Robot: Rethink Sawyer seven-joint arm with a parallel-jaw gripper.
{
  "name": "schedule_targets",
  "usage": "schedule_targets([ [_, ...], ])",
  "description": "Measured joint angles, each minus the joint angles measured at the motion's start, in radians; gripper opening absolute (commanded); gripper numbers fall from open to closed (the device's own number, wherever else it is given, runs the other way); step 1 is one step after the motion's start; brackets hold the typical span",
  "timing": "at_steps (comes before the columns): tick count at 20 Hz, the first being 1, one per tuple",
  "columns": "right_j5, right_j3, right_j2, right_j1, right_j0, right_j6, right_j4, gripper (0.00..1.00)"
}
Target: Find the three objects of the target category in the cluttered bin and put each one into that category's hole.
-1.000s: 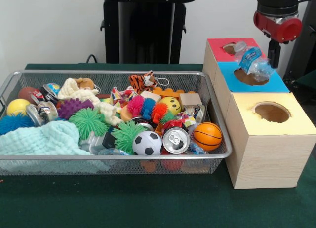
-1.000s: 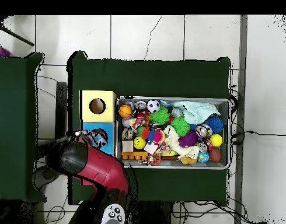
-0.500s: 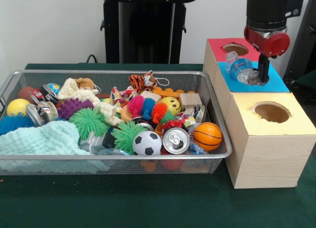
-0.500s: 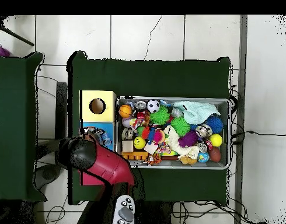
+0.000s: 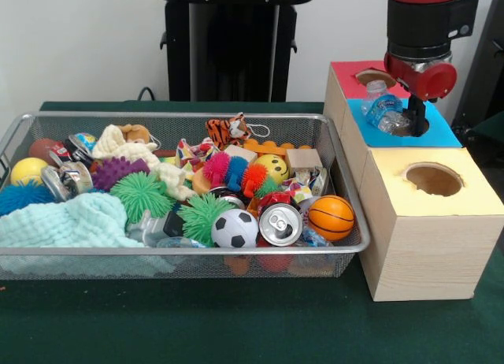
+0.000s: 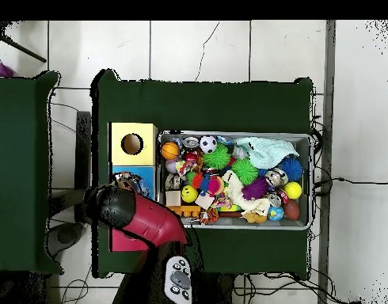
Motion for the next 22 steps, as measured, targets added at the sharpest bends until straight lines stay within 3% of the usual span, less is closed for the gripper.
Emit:
schedule_targets([
  [22, -0.091, -0.004, 0.04, 0.072, 0.004, 0.0, -0.05, 0.0],
])
